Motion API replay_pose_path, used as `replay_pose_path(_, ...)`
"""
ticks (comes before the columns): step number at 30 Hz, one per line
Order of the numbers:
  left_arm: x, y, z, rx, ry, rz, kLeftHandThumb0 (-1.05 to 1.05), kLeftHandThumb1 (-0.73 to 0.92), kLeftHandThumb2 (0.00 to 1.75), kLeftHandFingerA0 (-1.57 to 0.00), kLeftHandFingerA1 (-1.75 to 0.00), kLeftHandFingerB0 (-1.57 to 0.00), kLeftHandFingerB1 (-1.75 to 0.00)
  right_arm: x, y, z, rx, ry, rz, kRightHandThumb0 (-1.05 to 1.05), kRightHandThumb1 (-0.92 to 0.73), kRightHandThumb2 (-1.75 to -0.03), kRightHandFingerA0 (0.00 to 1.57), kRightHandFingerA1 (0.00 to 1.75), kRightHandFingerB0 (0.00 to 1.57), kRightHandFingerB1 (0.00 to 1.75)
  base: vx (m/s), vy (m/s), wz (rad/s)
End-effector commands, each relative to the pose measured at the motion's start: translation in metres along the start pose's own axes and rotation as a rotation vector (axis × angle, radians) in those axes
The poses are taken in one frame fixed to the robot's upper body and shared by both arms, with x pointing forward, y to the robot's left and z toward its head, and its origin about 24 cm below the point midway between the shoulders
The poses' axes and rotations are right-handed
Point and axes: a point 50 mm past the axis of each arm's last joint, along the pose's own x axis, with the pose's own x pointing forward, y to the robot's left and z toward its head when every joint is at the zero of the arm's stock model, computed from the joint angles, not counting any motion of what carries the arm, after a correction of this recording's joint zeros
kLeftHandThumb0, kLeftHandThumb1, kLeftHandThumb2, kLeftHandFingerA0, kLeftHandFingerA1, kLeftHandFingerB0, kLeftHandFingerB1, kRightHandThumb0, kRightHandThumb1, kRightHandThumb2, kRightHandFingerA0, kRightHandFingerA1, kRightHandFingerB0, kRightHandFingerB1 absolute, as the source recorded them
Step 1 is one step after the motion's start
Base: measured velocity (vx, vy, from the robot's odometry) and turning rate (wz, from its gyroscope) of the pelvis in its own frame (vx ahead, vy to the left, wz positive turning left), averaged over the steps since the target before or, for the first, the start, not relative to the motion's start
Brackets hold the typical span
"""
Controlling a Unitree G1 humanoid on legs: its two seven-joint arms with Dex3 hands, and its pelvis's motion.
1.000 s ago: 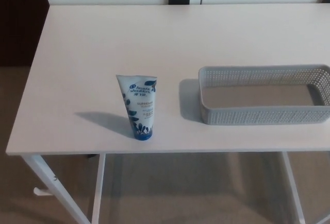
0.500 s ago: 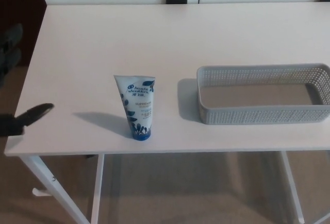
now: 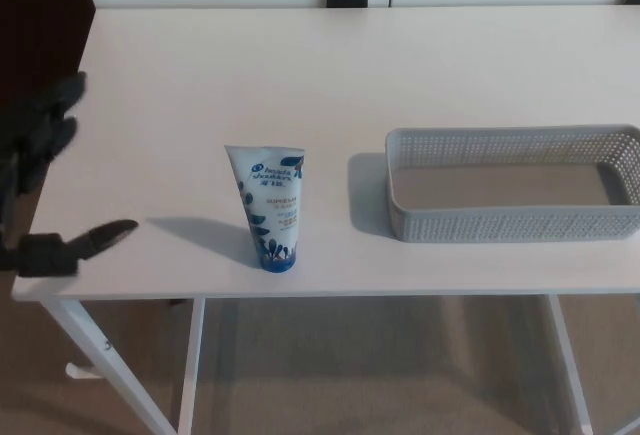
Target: The robot walks towards a table in front, picks a shampoo with left hand and puts it in a small grey container
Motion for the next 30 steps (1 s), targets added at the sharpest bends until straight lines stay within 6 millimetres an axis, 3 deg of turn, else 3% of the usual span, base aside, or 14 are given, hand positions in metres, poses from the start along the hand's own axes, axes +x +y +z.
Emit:
replay_pose_path(1,0.004,-0.01,0.002,0.024,0.008,-0.033,-0.36,0.44,0.56,-0.07,-0.27,-0.09,-0.25,-0.001,-0.002,-0.005,0.003,0.011,0.002,-0.29,-0.66,-0.6,0.73,0.46,0.59,0.41,0.0,0.0,0.0)
replay_pose_path(12,-0.001,-0.047,0.005,-0.007,-0.008,-0.146,-0.37,0.4,0.61,-0.07,-0.28,-0.06,-0.23,-0.001,-0.002,-0.006,-0.003,0.015,0.006,-0.29,-0.67,-0.6,0.72,0.45,0.58,0.4,0.0,0.0,0.0)
replay_pose_path(27,-0.004,-0.063,-0.001,0.007,0.014,-0.212,-0.37,0.44,0.57,-0.07,-0.29,-0.06,-0.22,-0.002,-0.001,-0.009,0.001,0.016,0.01,-0.29,-0.68,-0.59,0.71,0.45,0.58,0.4,0.0,0.0,0.0)
replay_pose_path(30,-0.004,-0.069,0.001,-0.053,0.007,-0.236,-0.37,0.44,0.57,-0.06,-0.28,-0.07,-0.23,-0.002,-0.001,-0.009,0.026,0.02,0.007,-0.3,-0.66,-0.59,0.71,0.45,0.58,0.4,0.0,0.0,0.0)
